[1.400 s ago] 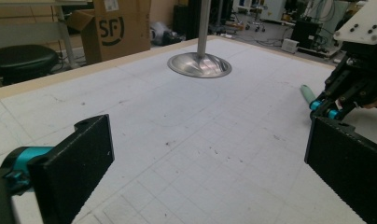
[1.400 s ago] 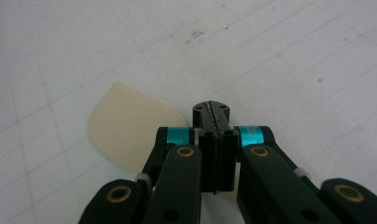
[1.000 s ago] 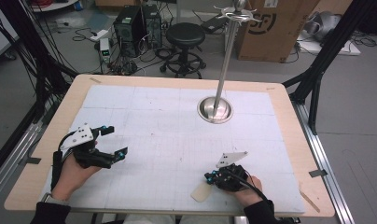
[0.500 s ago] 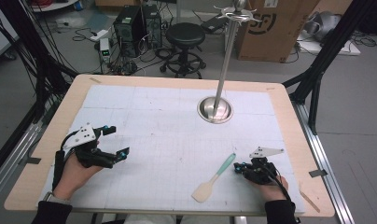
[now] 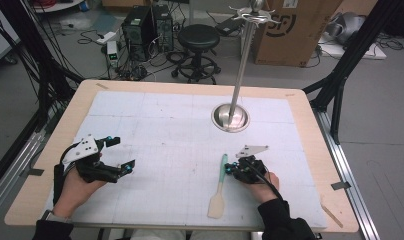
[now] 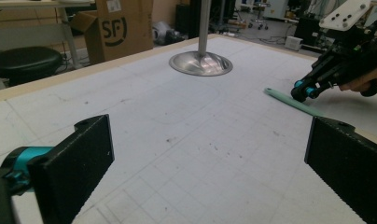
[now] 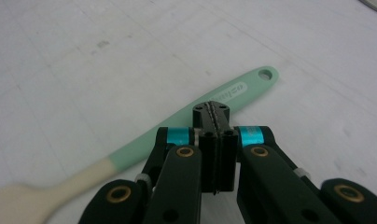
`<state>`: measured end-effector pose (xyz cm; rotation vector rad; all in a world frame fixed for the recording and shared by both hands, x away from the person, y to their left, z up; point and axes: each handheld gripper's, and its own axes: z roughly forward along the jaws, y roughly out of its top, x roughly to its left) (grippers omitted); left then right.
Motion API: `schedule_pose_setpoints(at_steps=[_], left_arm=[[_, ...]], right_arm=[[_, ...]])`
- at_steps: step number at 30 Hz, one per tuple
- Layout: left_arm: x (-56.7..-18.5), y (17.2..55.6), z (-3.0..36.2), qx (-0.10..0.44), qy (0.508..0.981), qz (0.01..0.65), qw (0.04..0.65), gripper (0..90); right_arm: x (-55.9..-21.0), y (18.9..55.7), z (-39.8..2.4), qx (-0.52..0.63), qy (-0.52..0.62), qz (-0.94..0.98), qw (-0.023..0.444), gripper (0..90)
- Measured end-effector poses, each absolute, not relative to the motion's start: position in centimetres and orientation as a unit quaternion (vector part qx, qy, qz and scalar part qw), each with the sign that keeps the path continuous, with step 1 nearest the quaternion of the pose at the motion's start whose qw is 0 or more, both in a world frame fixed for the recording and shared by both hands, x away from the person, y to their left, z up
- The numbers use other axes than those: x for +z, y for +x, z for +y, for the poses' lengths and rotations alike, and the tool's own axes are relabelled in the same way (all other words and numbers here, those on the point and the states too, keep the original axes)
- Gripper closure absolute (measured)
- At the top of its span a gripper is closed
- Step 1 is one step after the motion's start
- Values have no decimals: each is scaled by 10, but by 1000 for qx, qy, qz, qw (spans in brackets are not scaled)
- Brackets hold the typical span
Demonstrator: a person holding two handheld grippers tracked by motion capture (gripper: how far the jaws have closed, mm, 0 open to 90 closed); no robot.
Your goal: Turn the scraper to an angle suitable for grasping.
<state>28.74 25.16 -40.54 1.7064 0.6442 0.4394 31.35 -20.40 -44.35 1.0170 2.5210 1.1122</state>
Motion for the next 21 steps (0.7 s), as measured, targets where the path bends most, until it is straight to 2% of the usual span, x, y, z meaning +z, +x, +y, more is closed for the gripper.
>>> schedule_pose_setpoints(at_steps=[4, 13, 21], left_arm=[[-405, 283, 258, 194, 732, 281, 589, 18], [-406, 281, 265, 200, 728, 289, 589, 18], [-405, 281, 263, 199, 728, 286, 590, 18]], right_arm=[[-443, 317, -176, 376, 320, 864, 98, 900], [-444, 314, -119, 390, 252, 885, 48, 900], [-443, 290, -74, 387, 162, 908, 13, 900]])
